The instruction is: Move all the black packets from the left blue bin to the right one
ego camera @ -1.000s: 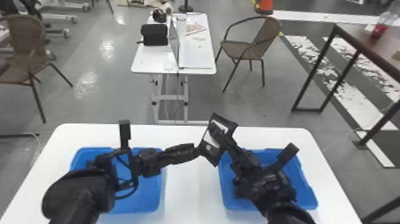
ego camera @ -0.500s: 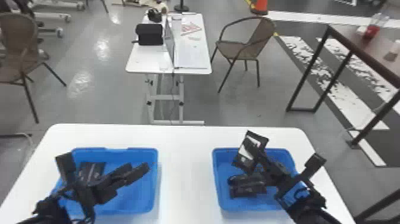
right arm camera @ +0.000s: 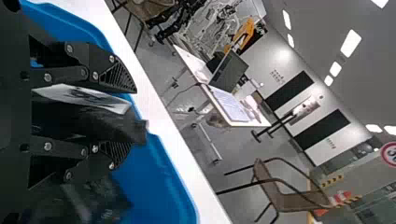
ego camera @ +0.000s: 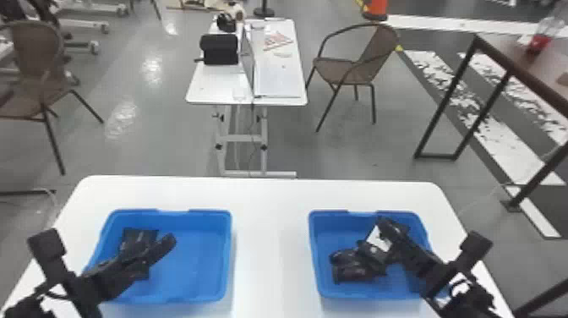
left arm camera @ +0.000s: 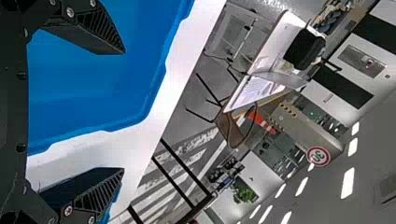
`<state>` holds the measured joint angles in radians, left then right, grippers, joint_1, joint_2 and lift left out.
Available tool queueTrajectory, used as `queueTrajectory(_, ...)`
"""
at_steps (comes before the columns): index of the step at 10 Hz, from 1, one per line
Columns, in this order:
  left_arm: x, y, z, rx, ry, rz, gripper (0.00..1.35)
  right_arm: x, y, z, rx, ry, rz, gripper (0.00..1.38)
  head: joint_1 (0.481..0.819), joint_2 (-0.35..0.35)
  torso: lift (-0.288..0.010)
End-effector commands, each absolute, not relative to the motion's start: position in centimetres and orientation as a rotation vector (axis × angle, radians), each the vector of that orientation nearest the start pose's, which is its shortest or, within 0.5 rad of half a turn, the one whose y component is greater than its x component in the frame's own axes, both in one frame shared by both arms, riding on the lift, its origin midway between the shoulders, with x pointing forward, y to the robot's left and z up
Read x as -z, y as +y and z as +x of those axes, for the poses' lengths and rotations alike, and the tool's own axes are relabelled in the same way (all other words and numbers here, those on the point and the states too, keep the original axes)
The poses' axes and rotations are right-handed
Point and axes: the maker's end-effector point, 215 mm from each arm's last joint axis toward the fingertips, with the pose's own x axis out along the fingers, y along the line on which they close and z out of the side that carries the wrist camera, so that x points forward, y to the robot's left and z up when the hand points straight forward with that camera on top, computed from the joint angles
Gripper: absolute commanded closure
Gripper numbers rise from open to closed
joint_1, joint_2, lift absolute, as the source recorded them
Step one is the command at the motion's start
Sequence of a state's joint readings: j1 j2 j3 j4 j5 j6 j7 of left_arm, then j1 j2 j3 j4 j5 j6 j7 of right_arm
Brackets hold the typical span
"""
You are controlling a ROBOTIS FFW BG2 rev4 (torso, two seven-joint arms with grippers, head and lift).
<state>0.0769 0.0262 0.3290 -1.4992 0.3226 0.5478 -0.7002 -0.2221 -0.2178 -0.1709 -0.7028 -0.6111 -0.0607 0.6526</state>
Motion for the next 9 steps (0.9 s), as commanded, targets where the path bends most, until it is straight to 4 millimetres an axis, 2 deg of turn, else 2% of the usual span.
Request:
queueTrajectory(1,49.3,25.9,49.0,0.348,0.521,-0.437,0.15,49.0,-37.3,56.5,-0.124,0.157,0.409,0.05,0.695,-0.112,0.000)
queueTrajectory(2,49.3,29.5,48.6,0.271,0.577,-0.321,0.15,45.7,-38.1,56.3,-0.060,0.100,0.312,0.16,0.695,-0.118,0.000)
queueTrajectory(3,50.1,32.8,47.7,0.190,0.655,-0.253,0.15,43.0,-37.6,55.5,-0.040,0.036,0.297,0.22,0.695,-0.120,0.000)
queueTrajectory(4,50.4,35.2,47.7,0.122,0.693,-0.207,0.15,41.5,-36.8,54.6,-0.046,-0.009,0.326,0.25,0.695,-0.089,0.000)
queueTrajectory(5,51.2,37.3,47.8,0.049,0.719,-0.189,0.15,40.3,-35.1,53.7,-0.069,-0.044,0.361,0.25,0.695,-0.063,0.000)
queueTrajectory(6,52.4,36.6,48.8,0.043,0.744,-0.202,0.15,39.7,-34.0,53.2,-0.098,-0.065,0.394,0.25,0.695,-0.014,0.000)
queueTrajectory(7,53.9,33.5,50.5,0.097,0.764,-0.260,0.15,39.4,-32.8,53.0,-0.132,-0.077,0.416,0.25,0.695,0.026,0.000)
queueTrajectory(8,54.7,31.2,52.1,0.132,0.784,-0.284,0.15,39.4,-31.7,53.0,-0.159,-0.077,0.431,0.25,0.695,0.028,0.000)
queueTrajectory(9,55.2,30.6,53.3,0.132,0.799,-0.288,0.15,39.5,-30.9,53.2,-0.176,-0.074,0.444,0.25,0.695,0.012,0.000)
